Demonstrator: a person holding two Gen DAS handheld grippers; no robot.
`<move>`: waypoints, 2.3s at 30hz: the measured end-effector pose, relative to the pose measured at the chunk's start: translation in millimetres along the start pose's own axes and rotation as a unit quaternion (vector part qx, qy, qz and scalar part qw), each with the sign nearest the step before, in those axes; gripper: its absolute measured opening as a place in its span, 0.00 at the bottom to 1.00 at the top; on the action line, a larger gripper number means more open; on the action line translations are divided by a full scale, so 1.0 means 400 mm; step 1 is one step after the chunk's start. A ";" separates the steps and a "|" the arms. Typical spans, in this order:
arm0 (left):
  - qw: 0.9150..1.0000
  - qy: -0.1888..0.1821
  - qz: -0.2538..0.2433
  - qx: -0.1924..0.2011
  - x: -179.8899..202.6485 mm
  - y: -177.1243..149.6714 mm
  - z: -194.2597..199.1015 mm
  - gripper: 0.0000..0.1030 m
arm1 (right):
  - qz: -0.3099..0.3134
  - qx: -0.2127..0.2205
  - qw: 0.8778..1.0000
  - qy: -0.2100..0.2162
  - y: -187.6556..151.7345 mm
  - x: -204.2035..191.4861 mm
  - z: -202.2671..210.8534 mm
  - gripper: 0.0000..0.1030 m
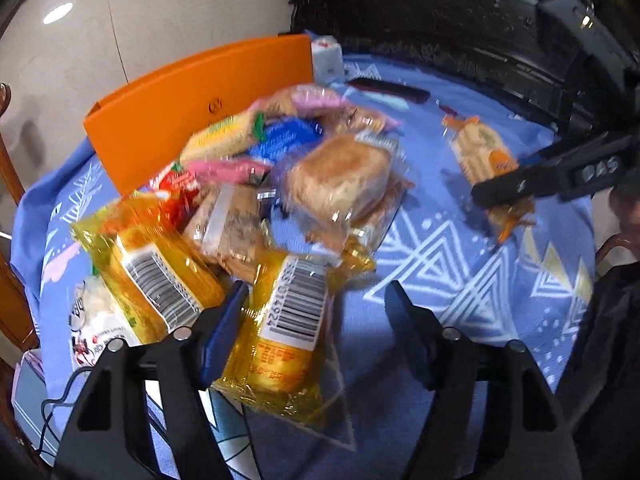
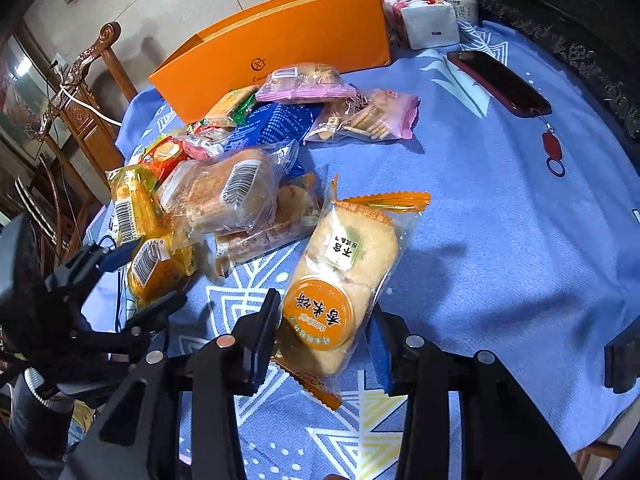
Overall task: Organize snacks
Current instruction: 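Grasp the round-labelled cake pack with the right gripper while the left grasps a yellow bread pack, then lift both packs over the orange box and release them inside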
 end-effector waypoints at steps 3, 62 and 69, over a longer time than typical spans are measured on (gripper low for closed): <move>1.000 -0.008 0.009 0.001 -0.009 -0.008 -0.004 0.61 | -0.002 -0.001 1.000 -0.001 -0.001 0.002 -0.002 0.40; 0.956 0.160 0.191 0.153 -0.571 0.640 0.227 0.96 | 0.153 0.214 0.963 0.061 0.695 -0.152 0.131 0.97; 0.962 0.162 0.170 0.137 -0.441 0.472 0.293 0.96 | 0.219 0.202 0.946 0.131 0.484 -0.159 0.158 0.97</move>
Point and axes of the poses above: each gripper's, at about its wrist camera, not at the fingertips, and z roughly against the way its jaws point, x to its right, y to its top, the point moved 2 cm from there along -z, roughly the way its jaws point, and after that the axes turned 2 degrees about -x, right-handed, at the moved point
